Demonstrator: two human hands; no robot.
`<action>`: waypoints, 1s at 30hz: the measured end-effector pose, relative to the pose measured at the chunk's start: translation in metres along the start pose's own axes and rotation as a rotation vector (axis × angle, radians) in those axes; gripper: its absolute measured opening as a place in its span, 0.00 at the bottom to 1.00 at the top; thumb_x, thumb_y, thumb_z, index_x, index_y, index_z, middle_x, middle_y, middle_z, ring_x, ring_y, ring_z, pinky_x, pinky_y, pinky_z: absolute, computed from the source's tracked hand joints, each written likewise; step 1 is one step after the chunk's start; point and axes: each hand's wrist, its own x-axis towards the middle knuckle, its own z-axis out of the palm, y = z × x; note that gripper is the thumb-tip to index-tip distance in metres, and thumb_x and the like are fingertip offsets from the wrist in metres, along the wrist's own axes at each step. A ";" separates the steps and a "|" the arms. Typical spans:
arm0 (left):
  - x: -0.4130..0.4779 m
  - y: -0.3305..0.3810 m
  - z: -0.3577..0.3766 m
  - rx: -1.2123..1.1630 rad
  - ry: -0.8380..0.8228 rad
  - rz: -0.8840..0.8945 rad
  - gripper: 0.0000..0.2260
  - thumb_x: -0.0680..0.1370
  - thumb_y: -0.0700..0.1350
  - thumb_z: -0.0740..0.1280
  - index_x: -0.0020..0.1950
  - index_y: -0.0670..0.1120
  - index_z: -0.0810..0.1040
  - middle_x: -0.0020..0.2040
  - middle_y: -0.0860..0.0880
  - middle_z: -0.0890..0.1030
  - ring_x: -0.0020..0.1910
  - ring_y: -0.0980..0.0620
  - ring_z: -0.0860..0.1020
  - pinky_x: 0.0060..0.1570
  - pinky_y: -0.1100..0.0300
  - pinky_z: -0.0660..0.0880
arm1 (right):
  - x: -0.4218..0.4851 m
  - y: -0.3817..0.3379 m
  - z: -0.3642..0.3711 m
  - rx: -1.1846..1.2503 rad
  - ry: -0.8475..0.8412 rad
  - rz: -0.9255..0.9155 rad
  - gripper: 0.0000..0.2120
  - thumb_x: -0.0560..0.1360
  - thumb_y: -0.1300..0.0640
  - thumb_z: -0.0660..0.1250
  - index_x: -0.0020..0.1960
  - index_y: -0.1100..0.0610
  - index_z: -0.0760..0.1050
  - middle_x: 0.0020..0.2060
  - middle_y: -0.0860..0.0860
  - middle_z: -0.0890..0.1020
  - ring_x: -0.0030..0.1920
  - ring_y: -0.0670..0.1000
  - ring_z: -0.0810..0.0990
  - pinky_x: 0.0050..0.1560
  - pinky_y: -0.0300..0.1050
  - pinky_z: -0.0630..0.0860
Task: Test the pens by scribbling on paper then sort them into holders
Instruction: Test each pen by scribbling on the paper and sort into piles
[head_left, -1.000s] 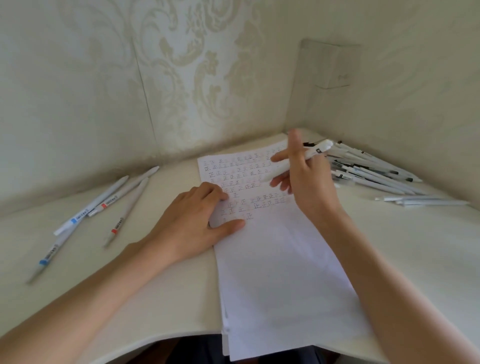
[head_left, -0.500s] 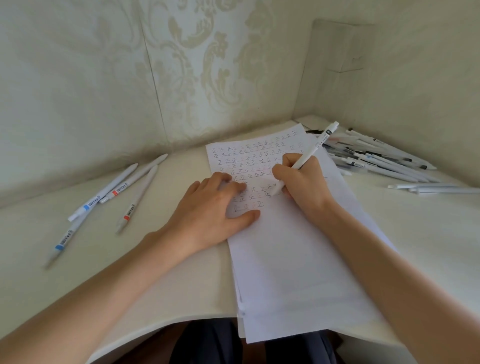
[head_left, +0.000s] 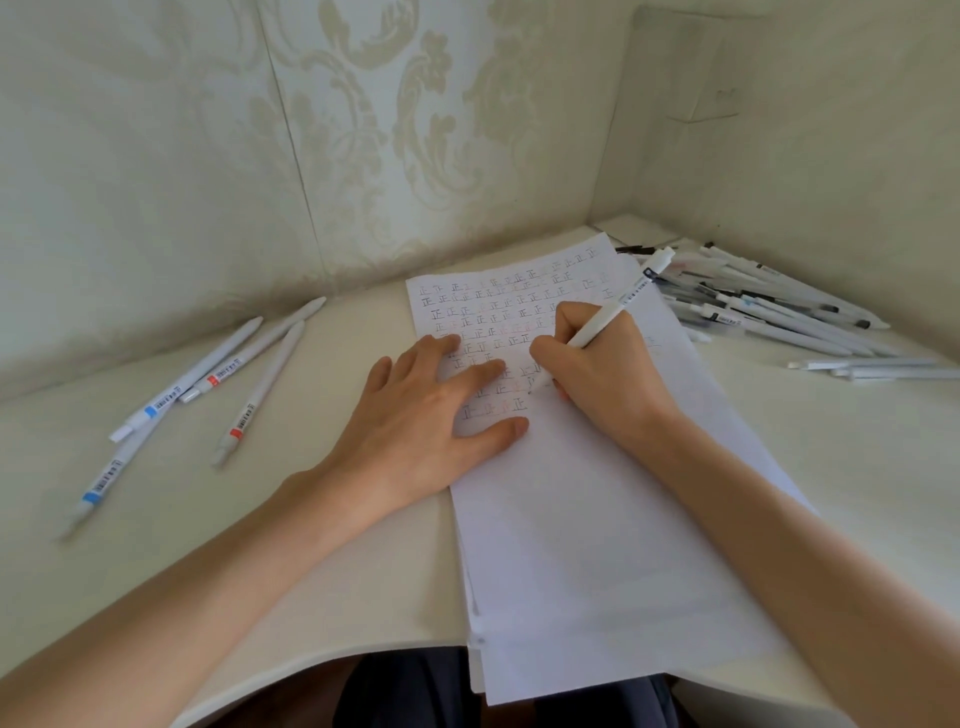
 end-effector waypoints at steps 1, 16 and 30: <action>0.000 -0.001 0.001 -0.003 -0.005 0.003 0.34 0.68 0.73 0.49 0.72 0.63 0.59 0.76 0.52 0.53 0.74 0.54 0.50 0.71 0.55 0.48 | 0.000 0.000 0.001 -0.013 -0.001 -0.001 0.11 0.68 0.63 0.63 0.33 0.59 0.61 0.26 0.53 0.62 0.29 0.49 0.60 0.27 0.43 0.57; 0.000 -0.001 0.002 0.036 -0.002 0.012 0.40 0.63 0.73 0.41 0.72 0.62 0.57 0.75 0.55 0.55 0.75 0.54 0.51 0.72 0.49 0.50 | -0.001 -0.002 -0.001 -0.012 0.007 0.010 0.14 0.68 0.63 0.63 0.31 0.55 0.59 0.25 0.49 0.59 0.27 0.46 0.56 0.24 0.39 0.54; 0.000 -0.001 0.001 0.019 -0.026 0.002 0.36 0.66 0.72 0.46 0.72 0.62 0.57 0.75 0.55 0.55 0.75 0.55 0.50 0.72 0.49 0.49 | -0.003 -0.004 -0.002 0.020 -0.024 0.023 0.17 0.68 0.64 0.64 0.30 0.54 0.57 0.23 0.47 0.59 0.29 0.49 0.59 0.27 0.41 0.56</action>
